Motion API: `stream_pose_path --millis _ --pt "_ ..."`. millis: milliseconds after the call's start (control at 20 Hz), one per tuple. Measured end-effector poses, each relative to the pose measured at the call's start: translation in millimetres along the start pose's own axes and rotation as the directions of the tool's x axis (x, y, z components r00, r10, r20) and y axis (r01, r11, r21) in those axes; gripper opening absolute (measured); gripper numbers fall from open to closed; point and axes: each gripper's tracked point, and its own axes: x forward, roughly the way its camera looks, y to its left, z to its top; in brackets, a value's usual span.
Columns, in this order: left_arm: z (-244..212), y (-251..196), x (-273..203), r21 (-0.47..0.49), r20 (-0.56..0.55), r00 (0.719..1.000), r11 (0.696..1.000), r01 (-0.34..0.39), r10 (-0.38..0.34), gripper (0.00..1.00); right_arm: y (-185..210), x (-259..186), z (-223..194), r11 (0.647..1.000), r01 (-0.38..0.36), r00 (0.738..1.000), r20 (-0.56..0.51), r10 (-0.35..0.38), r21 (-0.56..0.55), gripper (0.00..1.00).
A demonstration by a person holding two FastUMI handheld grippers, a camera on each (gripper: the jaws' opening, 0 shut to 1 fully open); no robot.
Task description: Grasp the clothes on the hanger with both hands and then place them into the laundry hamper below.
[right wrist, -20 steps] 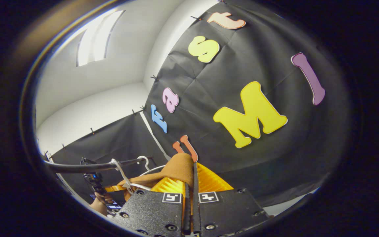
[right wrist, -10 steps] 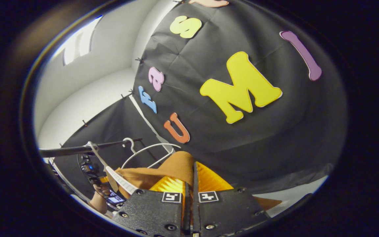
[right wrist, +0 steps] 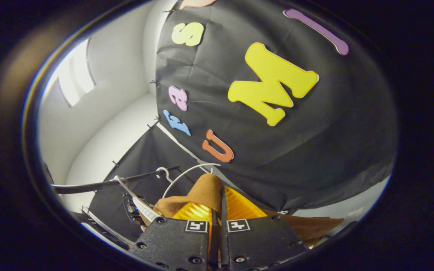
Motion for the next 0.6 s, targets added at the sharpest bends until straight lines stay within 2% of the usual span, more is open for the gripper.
stream_pose_path --millis 150,350,600 --pt "-16 13 -15 -0.036 -0.021 0.999 0.999 -0.029 0.028 0.04 -14 0 -29 0.999 0.033 0.998 -0.046 -0.032 0.024 0.06" --pt "-24 14 -18 -0.087 0.0 1.0 0.996 -0.022 0.022 0.04 -11 -3 -45 0.998 0.008 1.0 -0.027 -0.006 0.057 0.06" --pt "-40 13 -26 -0.117 0.006 1.0 0.993 -0.027 0.028 0.04 -17 -14 -72 0.996 0.033 0.999 -0.036 -0.03 0.087 0.06"
